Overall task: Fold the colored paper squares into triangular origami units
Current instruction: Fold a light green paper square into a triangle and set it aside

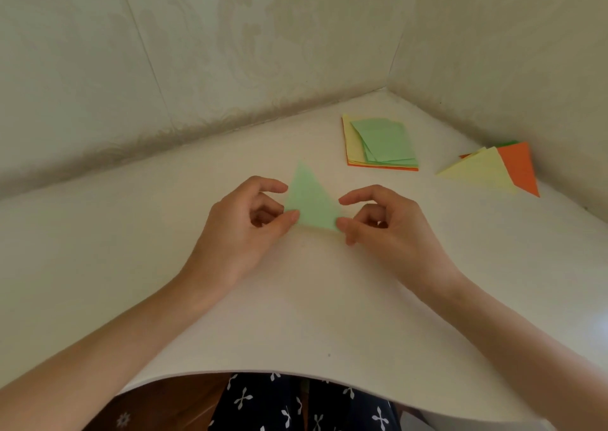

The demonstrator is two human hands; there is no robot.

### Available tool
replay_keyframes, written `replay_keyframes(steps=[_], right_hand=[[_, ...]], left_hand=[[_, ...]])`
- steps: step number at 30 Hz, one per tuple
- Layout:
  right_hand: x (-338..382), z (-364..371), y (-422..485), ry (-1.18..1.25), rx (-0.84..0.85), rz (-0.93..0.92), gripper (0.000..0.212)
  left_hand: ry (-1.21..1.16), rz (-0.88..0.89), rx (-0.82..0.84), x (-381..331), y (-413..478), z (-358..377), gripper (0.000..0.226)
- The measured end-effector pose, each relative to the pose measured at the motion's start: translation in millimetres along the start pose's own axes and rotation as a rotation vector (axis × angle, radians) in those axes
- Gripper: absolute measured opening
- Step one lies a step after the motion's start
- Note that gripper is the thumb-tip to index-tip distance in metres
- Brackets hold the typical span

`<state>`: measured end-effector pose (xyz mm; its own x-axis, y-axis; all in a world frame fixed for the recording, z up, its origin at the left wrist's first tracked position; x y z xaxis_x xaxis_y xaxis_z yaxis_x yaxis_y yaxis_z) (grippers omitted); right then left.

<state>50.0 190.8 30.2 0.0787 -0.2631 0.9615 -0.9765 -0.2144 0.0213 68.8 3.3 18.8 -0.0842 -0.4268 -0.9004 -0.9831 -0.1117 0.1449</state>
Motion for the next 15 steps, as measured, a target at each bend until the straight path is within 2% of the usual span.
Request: replay_keyframes(steps=[2,4,7,9,12,15], right_hand=[[-5,1,-4,-0.121,0.011,0.003,0.017],[-8,3,-7,-0.250,0.011,-0.030,0.015],[-11,6,-6,-0.481,0.019,-0.116,0.014],[-9,5,-7,-0.614,0.032,-0.207,0.015],[-12,-8,-19,-0.830,0.064,-0.467,0.026],[-15,-16,-30,-0.927,0.089,-0.540,0.036]], left_hand=[[0.332,0.180,-0.081,4,-4,1,0.031],[0.628,0.462,-0.082,6,-8,4,0.030],[0.747,0.718,0.116,6,-13,11,0.029],[0.764,0.728,0.237,4,-17,13,0.036],[0.746,0.651,0.312,3,-22,12,0.043],[0.721,0.637,0.349,5,-18,9,0.043]])
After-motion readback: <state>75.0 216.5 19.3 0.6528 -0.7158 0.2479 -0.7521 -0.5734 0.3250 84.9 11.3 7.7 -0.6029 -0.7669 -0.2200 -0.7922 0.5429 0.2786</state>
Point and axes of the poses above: each hand's wrist, its own y-axis towards the middle knuckle, its own z-axis out of the palm, x = y × z, the point moved 1 cm from there along y, towards the middle knuckle, and after that the axes turned 7 degrees about y, right-handed, at the moved point
